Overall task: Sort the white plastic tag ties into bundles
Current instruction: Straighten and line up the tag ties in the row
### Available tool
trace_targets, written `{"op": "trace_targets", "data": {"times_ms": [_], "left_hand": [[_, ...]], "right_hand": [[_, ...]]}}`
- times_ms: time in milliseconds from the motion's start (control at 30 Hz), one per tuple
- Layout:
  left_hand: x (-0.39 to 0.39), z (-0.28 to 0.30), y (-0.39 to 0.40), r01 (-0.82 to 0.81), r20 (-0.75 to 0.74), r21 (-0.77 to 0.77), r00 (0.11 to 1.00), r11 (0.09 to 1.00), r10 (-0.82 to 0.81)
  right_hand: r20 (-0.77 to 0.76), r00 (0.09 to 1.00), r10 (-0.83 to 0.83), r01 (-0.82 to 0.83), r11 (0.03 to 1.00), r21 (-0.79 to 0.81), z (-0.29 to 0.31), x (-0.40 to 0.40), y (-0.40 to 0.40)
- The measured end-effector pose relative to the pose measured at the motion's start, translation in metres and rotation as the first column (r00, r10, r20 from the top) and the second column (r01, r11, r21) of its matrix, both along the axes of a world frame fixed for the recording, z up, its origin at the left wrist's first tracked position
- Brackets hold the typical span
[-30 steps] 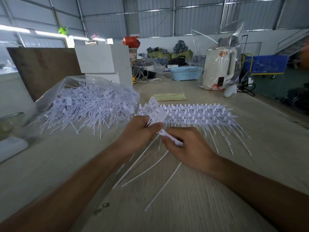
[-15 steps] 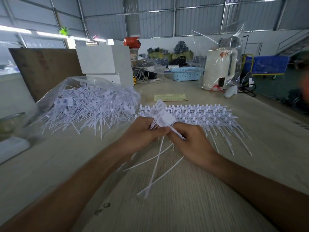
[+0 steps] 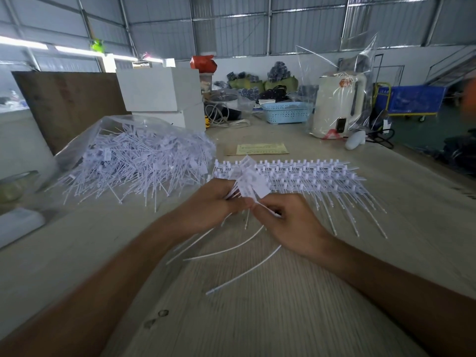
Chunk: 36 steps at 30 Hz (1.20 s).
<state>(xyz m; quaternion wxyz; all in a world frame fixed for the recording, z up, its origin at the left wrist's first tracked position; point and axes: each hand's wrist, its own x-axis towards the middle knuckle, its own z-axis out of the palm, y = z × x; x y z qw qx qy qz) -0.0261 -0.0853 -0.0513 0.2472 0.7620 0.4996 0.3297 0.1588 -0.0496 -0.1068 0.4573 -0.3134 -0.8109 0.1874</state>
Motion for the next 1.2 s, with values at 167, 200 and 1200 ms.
{"op": "trace_targets", "data": {"times_ms": [167,200,1200], "left_hand": [[-0.002,-0.003,0.002,-0.049,-0.164,0.062,0.985,0.997,0.058],[-0.005,-0.002,0.002,-0.068,-0.143,0.081,0.987,0.994,0.079],[0.011,-0.009,-0.004,-0.059,0.187,0.088,0.982,0.994,0.041]], "right_hand": [[-0.024,1.0,0.016,-0.016,1.0,-0.021,0.001,0.001,0.0],[-0.024,0.999,0.022,-0.023,0.999,-0.034,0.001,0.002,0.0],[-0.141,0.94,0.311,-0.337,0.909,-0.245,0.009,0.006,-0.011]]}}
